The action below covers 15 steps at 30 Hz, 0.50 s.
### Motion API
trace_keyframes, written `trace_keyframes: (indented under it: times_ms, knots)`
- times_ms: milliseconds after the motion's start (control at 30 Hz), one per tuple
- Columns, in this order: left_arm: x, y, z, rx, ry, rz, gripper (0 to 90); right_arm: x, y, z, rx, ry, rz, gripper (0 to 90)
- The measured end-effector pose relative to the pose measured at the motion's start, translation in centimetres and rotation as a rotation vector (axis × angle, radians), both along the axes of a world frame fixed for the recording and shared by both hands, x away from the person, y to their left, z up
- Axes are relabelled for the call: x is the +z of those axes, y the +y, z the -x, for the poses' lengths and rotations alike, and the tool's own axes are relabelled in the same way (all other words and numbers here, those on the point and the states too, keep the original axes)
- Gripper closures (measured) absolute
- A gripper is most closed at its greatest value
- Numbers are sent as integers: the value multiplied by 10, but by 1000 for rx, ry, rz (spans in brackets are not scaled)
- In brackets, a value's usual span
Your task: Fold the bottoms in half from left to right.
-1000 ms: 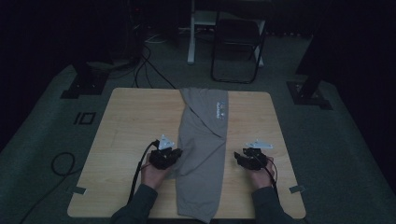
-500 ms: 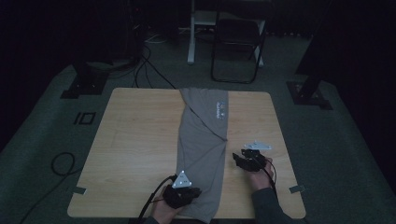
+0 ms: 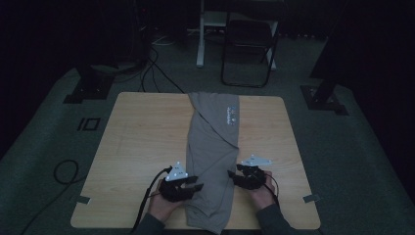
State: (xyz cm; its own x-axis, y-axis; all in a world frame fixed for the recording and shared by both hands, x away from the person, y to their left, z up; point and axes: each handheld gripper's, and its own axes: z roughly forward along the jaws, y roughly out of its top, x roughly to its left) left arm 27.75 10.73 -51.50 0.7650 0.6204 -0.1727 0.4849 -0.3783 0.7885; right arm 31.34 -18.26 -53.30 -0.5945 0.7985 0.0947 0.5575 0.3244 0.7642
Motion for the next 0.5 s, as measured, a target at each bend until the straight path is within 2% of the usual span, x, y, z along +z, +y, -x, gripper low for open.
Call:
trace_keyframes:
  times_ms: [67, 167, 233, 267, 400, 500]
  knots:
    - [-12, 1, -13, 27, 8, -38, 600, -4, 12, 2, 38, -7, 35, 506]
    - [-27, -3, -23, 55, 20, -39, 610, -13, 24, -4, 35, -2, 102, 511]
    - [-33, -9, -26, 63, 36, -77, 610, -18, 27, -9, 42, 10, 115, 505]
    - [-36, -13, -29, 68, 41, -102, 609, -18, 27, -11, 45, 0, 116, 507]
    - [-37, -21, -41, 79, 42, -104, 621, -19, 22, -22, 36, -6, 121, 498]
    - [-37, -28, -52, 78, 35, -112, 623, -19, 15, -33, 6, -6, 110, 498]
